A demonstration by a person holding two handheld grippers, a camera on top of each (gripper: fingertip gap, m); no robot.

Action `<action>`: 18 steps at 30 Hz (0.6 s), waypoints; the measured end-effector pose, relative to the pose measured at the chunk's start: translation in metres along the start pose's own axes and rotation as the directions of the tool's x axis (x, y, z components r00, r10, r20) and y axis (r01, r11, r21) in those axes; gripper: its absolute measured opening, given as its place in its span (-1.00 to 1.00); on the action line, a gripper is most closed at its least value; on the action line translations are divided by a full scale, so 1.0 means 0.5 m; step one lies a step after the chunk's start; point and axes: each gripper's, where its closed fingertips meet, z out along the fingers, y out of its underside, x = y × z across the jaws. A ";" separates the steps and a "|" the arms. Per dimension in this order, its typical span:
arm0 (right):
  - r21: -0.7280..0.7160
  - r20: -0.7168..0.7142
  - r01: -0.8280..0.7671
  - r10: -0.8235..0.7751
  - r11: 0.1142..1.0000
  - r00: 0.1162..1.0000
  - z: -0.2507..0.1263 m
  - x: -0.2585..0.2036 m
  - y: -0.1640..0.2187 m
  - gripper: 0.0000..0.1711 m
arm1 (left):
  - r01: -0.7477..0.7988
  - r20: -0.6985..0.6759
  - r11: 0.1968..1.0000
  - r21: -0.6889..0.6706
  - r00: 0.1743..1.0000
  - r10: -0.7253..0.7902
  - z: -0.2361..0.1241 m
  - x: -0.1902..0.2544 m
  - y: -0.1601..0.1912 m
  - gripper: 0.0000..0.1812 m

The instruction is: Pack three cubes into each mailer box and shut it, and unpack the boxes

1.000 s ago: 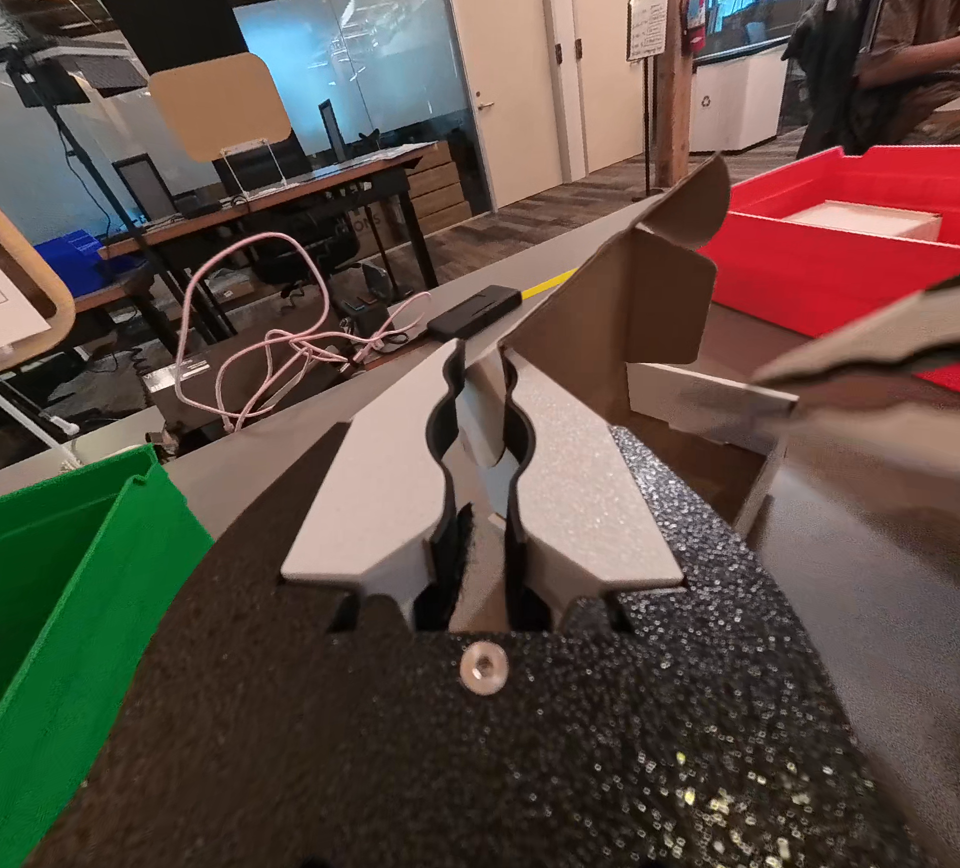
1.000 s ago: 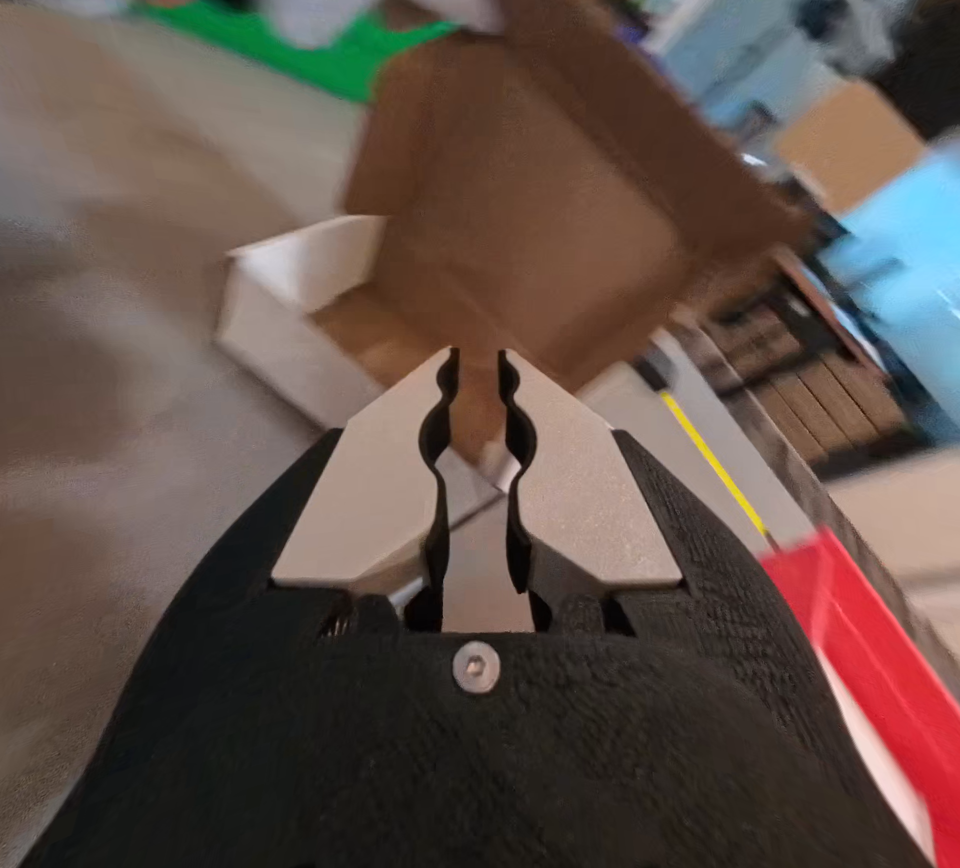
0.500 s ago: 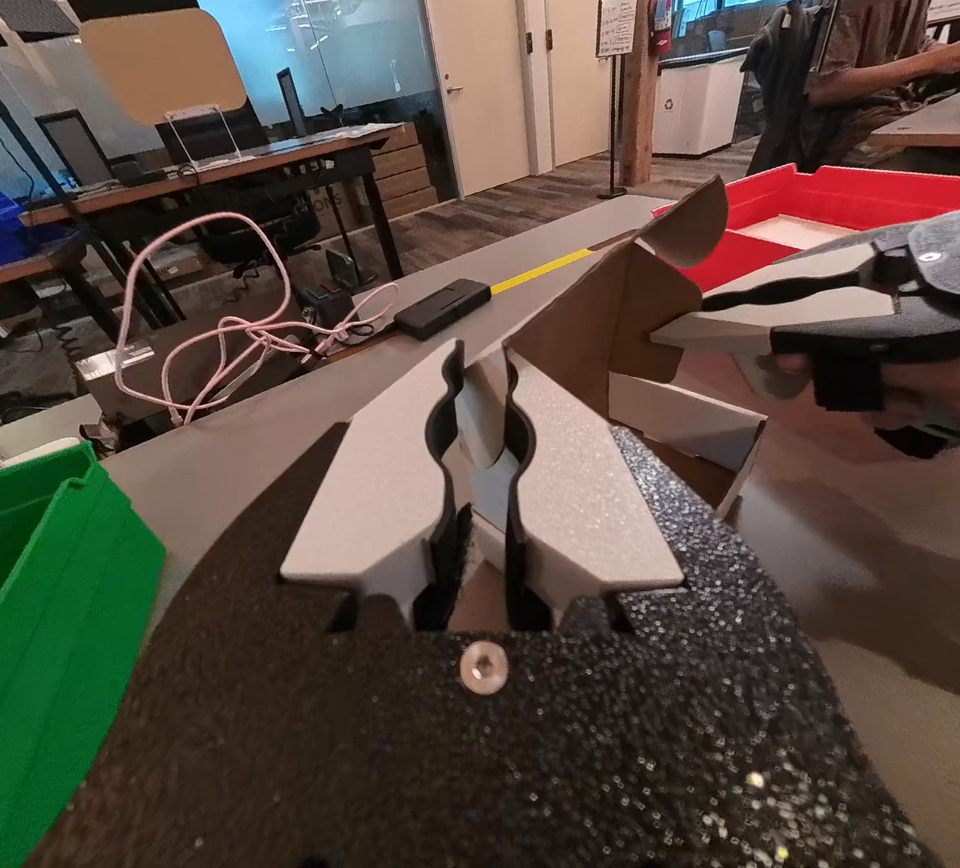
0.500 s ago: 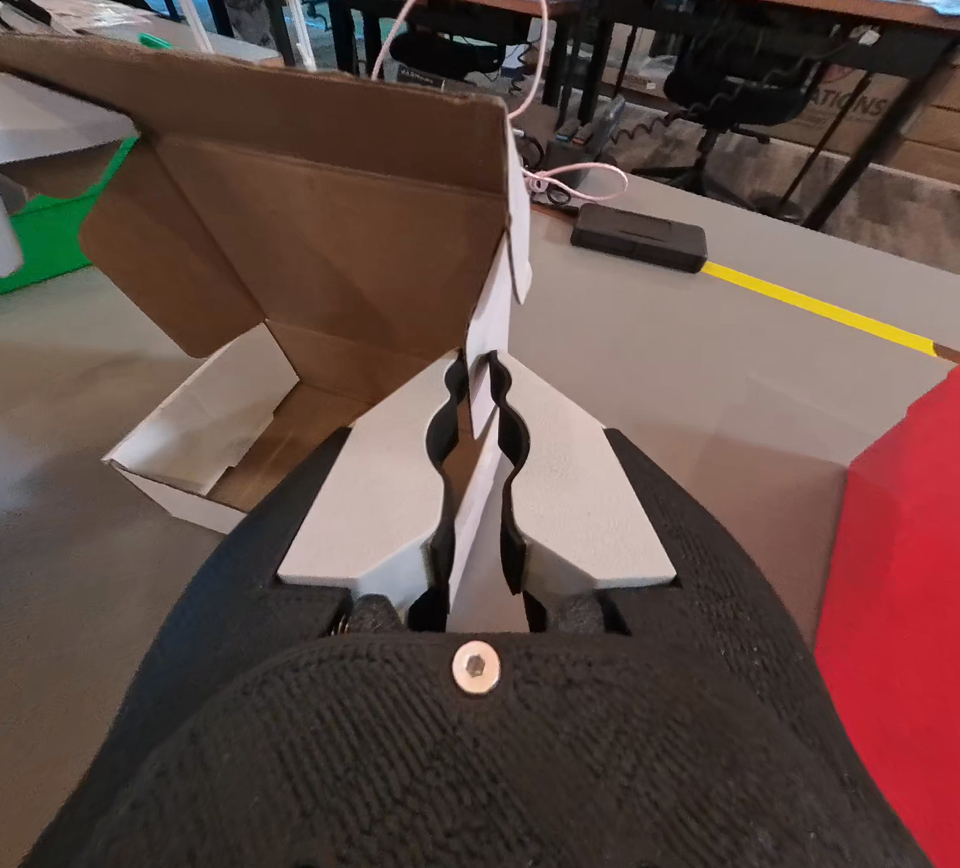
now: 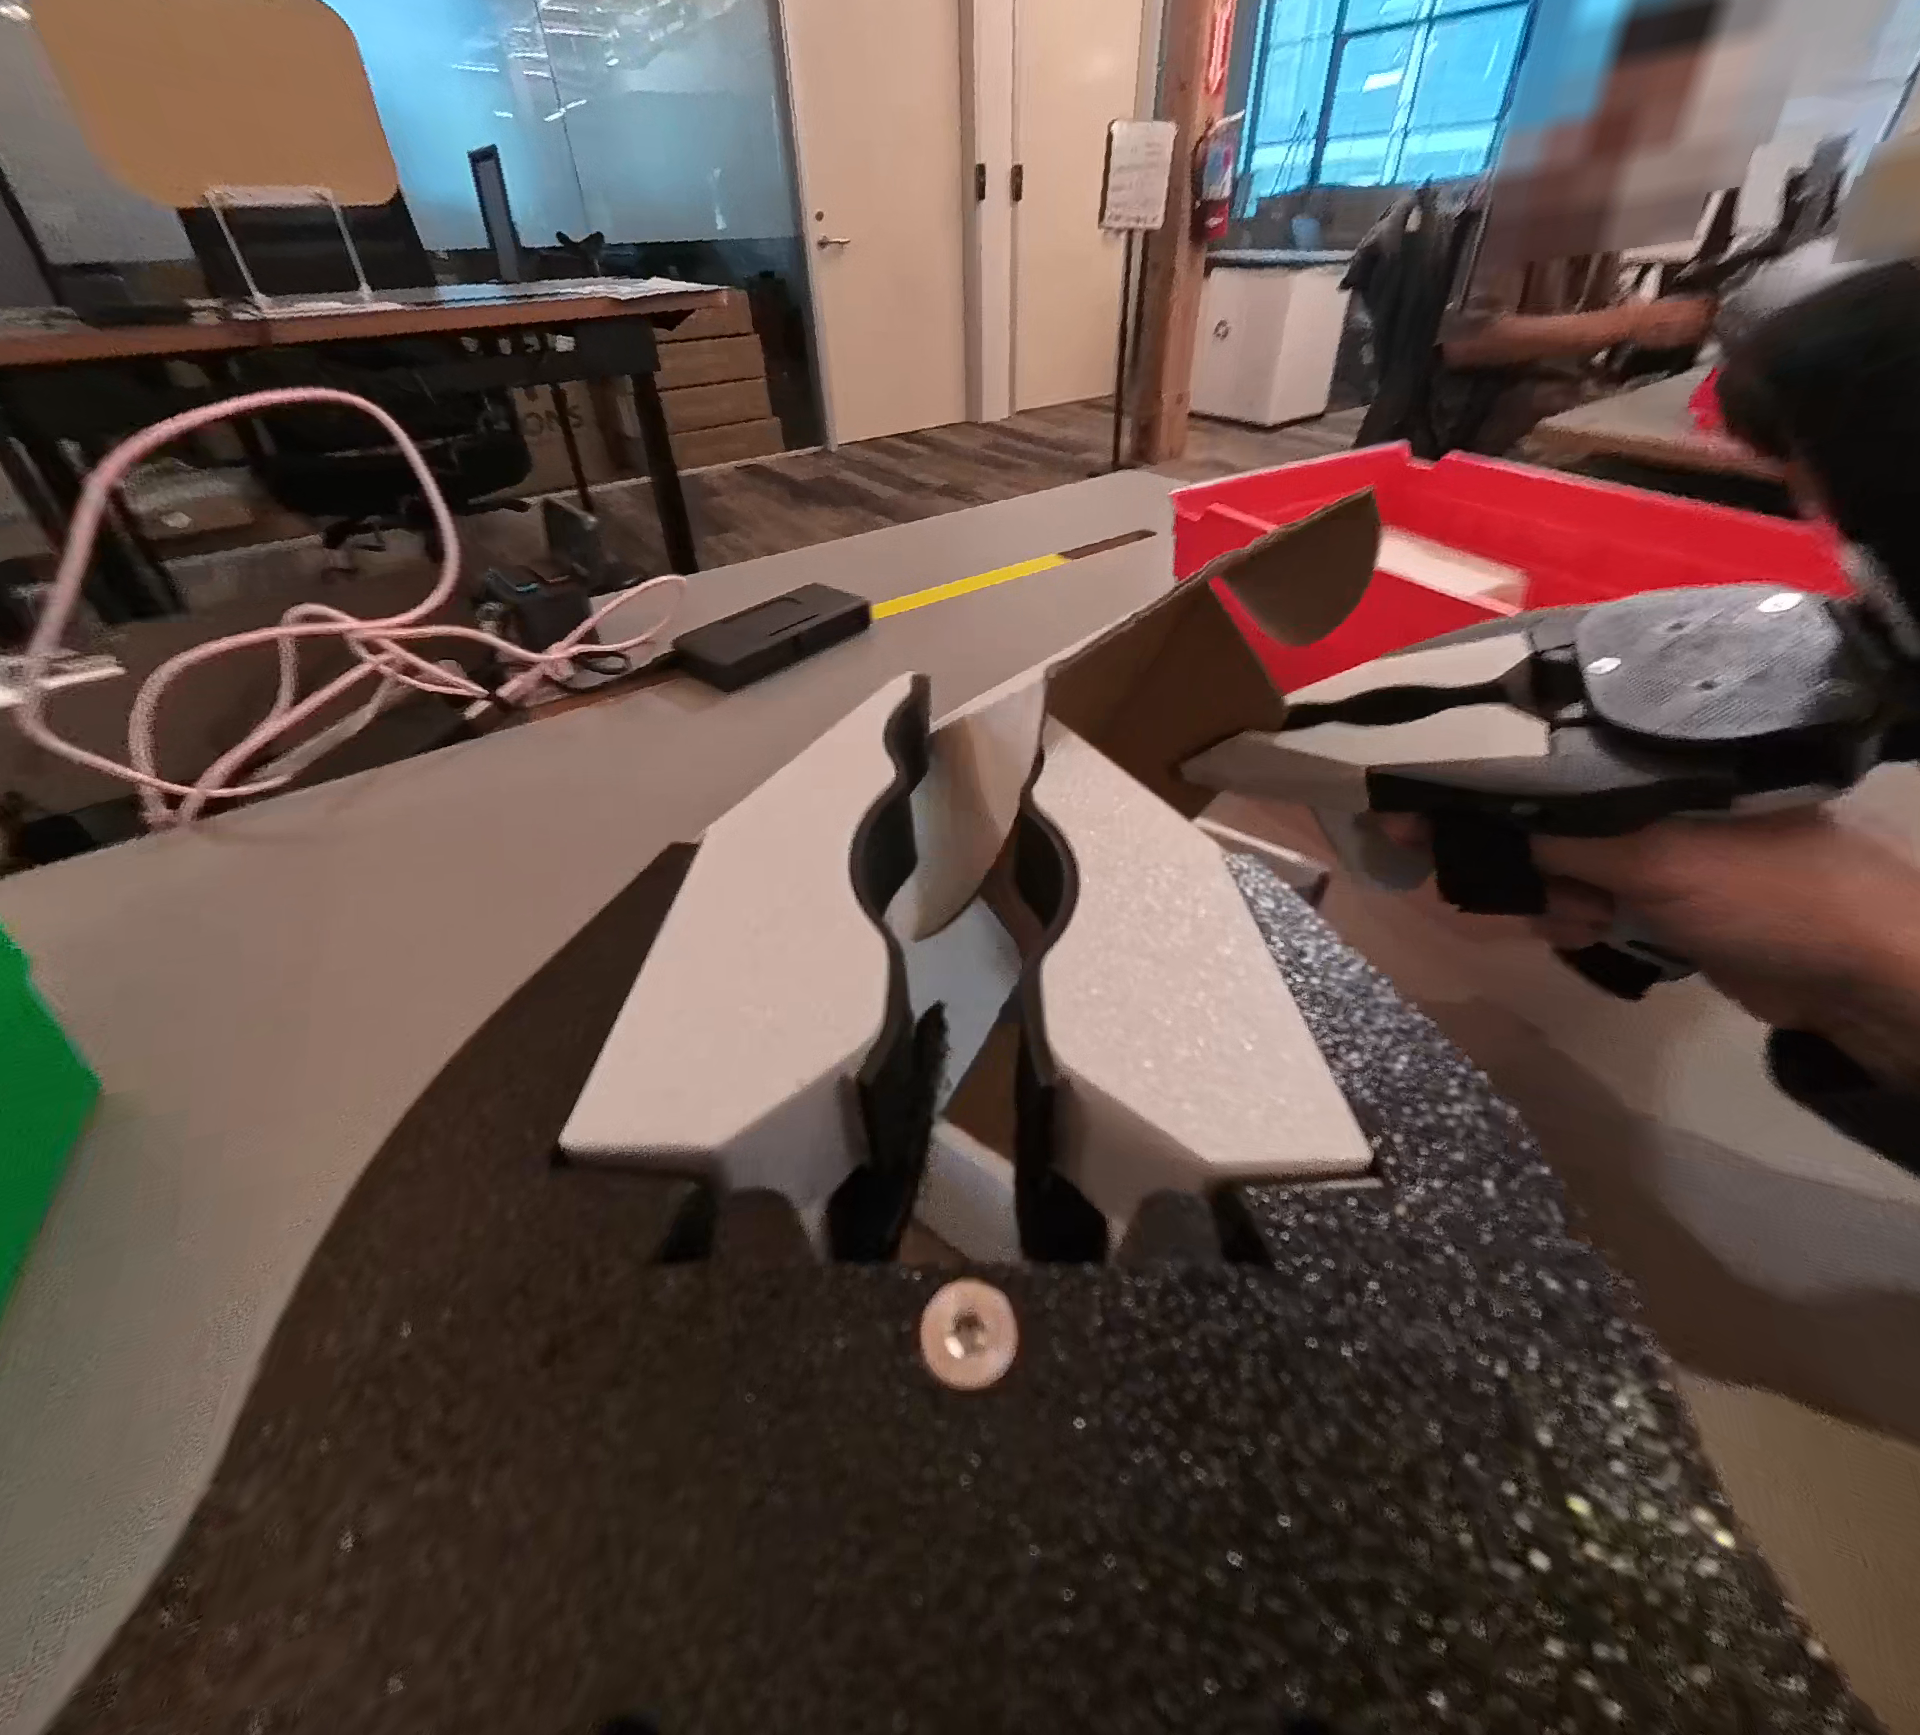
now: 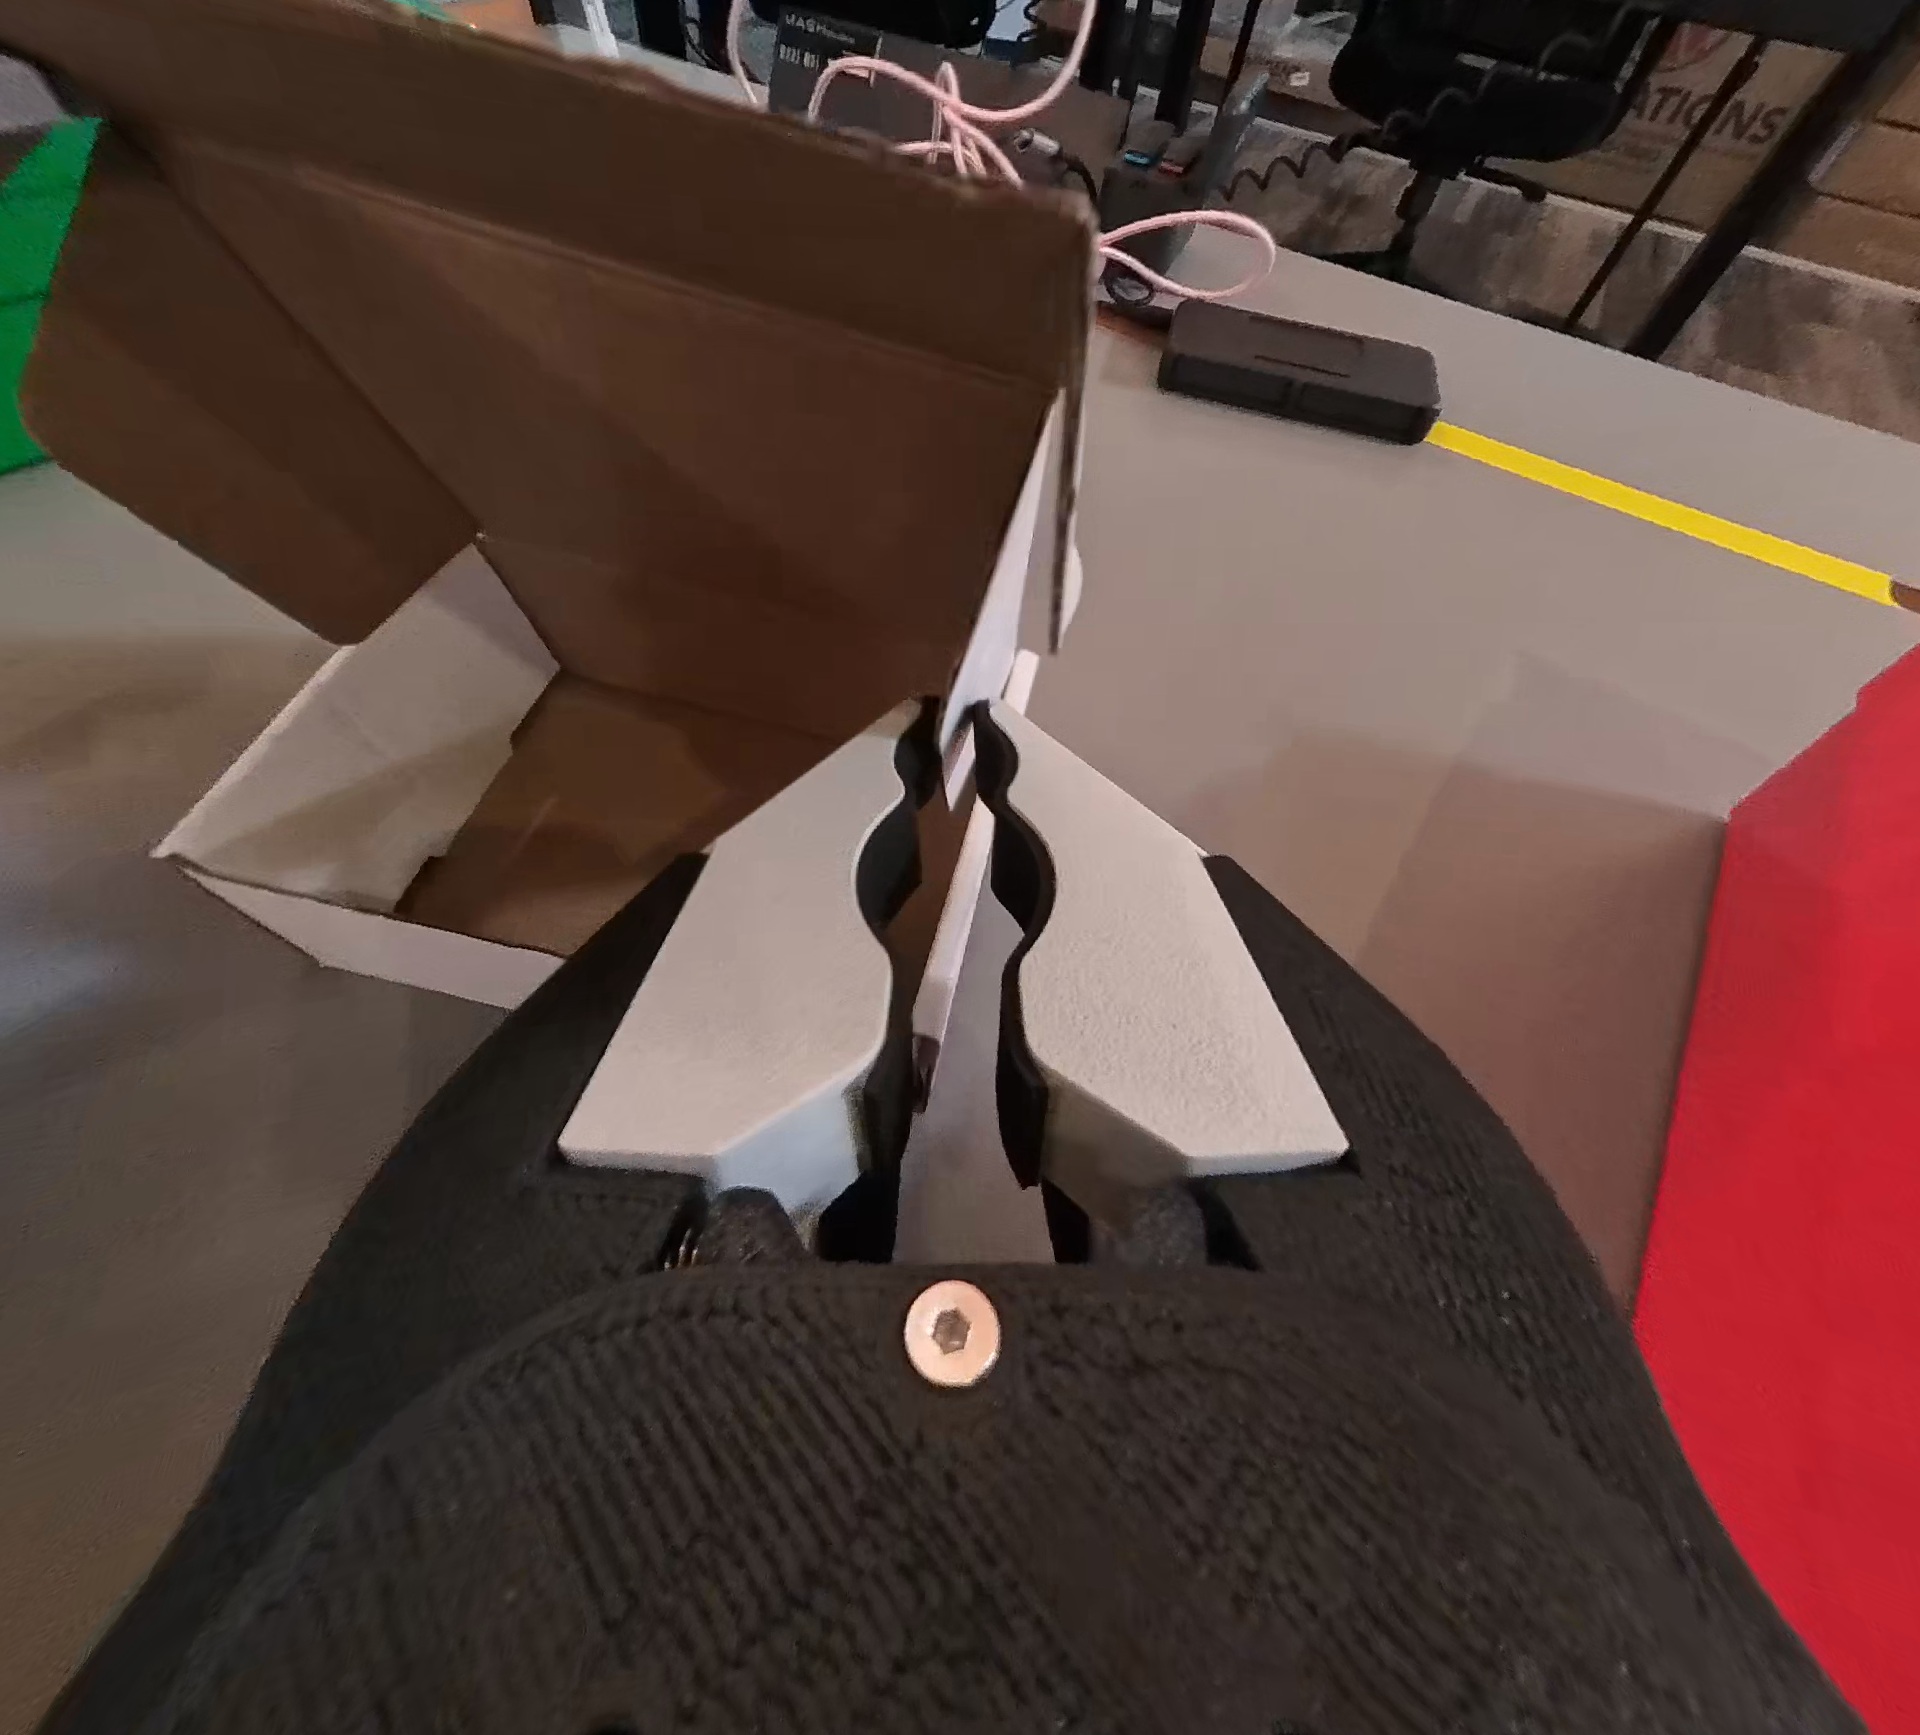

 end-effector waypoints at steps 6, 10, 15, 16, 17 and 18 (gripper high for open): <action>0.013 -0.012 0.005 -0.005 1.000 1.000 0.004 -0.002 -0.005 -0.95 | 0.153 -0.070 0.988 0.020 0.986 -0.151 0.002 -0.008 -0.006 -0.88; 0.016 -0.019 -0.015 0.015 1.000 1.000 0.001 0.007 -0.005 -0.98 | 0.166 -0.125 0.986 0.015 0.979 -0.163 -0.003 -0.004 -0.010 -0.84; 0.016 -0.033 -0.014 0.015 1.000 0.999 0.000 0.007 -0.003 -0.99 | 0.152 -0.059 0.980 -0.126 0.985 -0.161 -0.041 -0.017 0.050 0.07; 0.016 -0.039 -0.010 0.011 1.000 0.999 0.000 0.008 -0.003 -1.00 | 0.138 -0.052 0.980 -0.146 0.988 -0.147 -0.051 -0.011 0.065 0.06; 0.017 -0.044 -0.012 0.013 1.000 0.999 0.000 0.008 -0.003 -1.00 | 0.126 -0.049 0.980 -0.154 0.990 -0.135 -0.059 -0.002 0.078 -0.01; 0.019 -0.048 -0.017 0.018 1.000 0.999 0.000 0.007 -0.003 -0.99 | 0.116 -0.053 0.979 -0.168 0.991 -0.126 -0.064 0.012 0.092 -0.10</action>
